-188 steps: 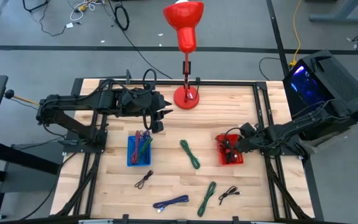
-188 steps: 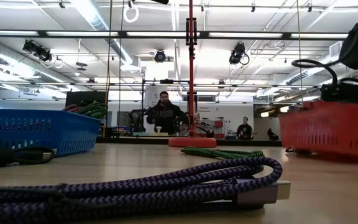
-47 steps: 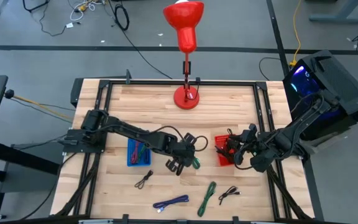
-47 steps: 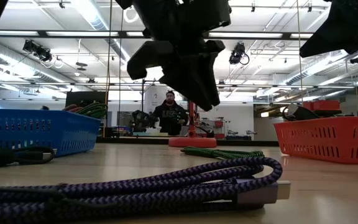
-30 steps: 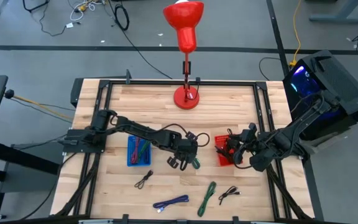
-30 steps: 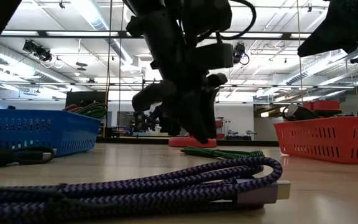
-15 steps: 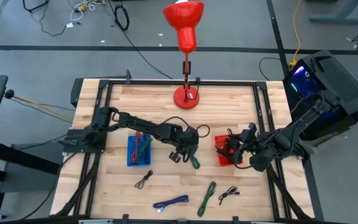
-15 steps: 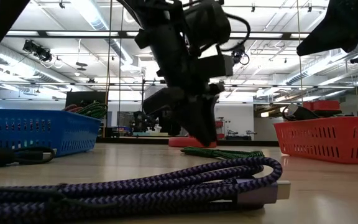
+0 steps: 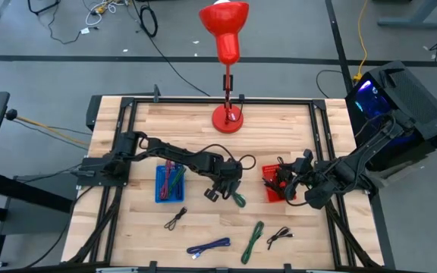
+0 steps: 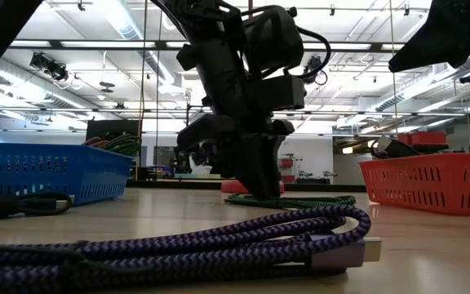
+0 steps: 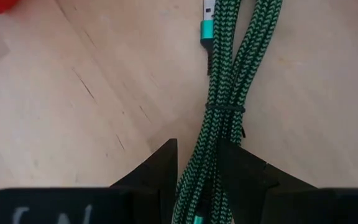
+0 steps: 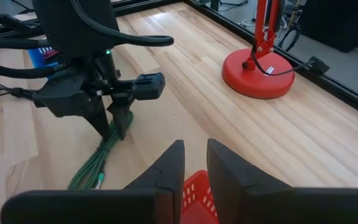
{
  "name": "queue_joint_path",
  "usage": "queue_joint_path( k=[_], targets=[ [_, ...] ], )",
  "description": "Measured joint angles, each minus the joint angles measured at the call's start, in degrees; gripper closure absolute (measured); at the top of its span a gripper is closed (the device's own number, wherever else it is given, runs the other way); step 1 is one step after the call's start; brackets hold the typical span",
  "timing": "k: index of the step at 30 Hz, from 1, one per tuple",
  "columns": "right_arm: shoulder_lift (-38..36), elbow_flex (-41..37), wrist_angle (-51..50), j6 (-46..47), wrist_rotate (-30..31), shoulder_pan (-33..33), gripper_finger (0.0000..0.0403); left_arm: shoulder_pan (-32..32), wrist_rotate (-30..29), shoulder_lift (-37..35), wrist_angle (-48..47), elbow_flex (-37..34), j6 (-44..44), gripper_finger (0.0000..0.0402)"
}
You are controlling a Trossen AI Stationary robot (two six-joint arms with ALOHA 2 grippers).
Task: Pick & Place USB Port
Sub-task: Put the green and black charger cable into the blue bin
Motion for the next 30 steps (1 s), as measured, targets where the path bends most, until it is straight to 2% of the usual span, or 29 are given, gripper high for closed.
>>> queue_joint_path(
  k=[10, 13, 17, 24, 30],
  targets=[
    [0.0, 0.0, 0.1, -0.9, 0.0, 0.0, 0.0332, 0.7, 1.5, 2.3, -2.0, 0.2, -4.5, 0.0289],
    [0.0, 0.0, 0.1, -0.9, 0.0, 0.0, 0.0332, 0.6, 1.9, 2.9, -1.6, 0.2, -5.7, 0.0317],
    [0.0, 0.0, 0.1, -0.9, 0.0, 0.0, 0.0332, 0.6, 2.0, 3.0, -1.5, 0.2, -5.8, 0.0383],
    [0.0, 0.0, 0.1, -0.9, 0.0, 0.0, 0.0332, 1.0, 3.5, 3.2, -0.3, 0.7, -10.2, 0.039],
    [0.0, 0.0, 0.1, -1.1, 0.0, 0.0, 0.0332, 1.7, 2.0, 3.8, -7.9, 6.5, -13.3, 0.039]
  ],
)
